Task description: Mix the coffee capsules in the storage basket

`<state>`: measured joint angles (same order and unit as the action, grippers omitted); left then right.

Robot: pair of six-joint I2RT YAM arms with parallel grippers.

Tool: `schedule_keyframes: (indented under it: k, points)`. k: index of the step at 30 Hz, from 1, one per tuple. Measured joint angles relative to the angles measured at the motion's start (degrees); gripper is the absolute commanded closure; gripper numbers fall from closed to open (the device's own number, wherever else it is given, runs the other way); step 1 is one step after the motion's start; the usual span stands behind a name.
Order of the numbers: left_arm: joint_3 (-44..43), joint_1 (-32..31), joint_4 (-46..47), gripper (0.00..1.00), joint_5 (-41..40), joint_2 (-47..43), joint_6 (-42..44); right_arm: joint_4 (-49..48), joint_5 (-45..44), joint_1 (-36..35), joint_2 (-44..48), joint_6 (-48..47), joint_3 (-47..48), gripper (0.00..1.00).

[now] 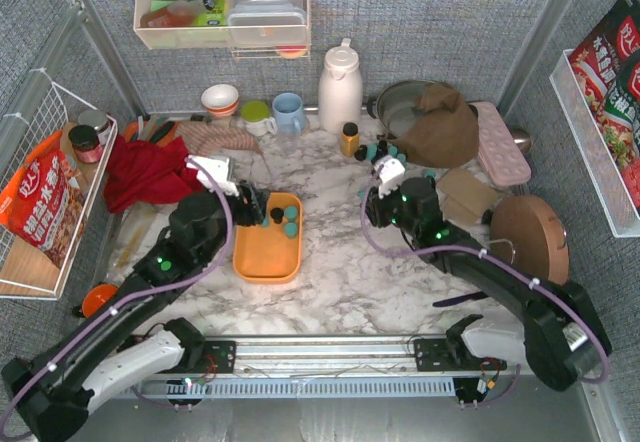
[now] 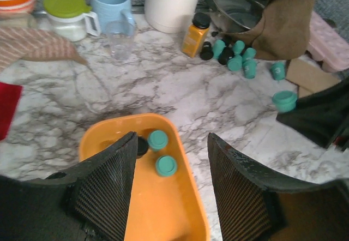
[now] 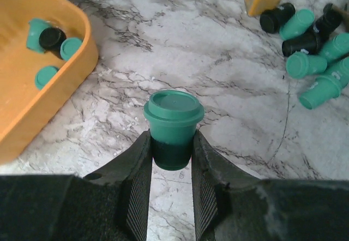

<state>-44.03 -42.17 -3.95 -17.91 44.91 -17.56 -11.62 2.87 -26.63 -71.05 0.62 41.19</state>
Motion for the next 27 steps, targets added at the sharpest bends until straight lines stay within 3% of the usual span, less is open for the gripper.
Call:
schedule_keyframes:
  k: [5,14,27]
  points:
    - [-4.1,0.0,1.9,0.37,4.0,8.8,-5.4,-13.1,4.2,-1.3,5.9,-5.2,-10.7,0.89]
    - [-9.6,-2.8,5.2,0.37,12.4,21.5,-11.6,-29.8,12.7,-4.2,7.3,-13.3,-19.2,0.89]
    - [-14.0,-9.9,6.7,0.36,17.9,31.1,-11.0,-36.5,20.5,-5.5,9.1,-23.4,-22.3,0.89]
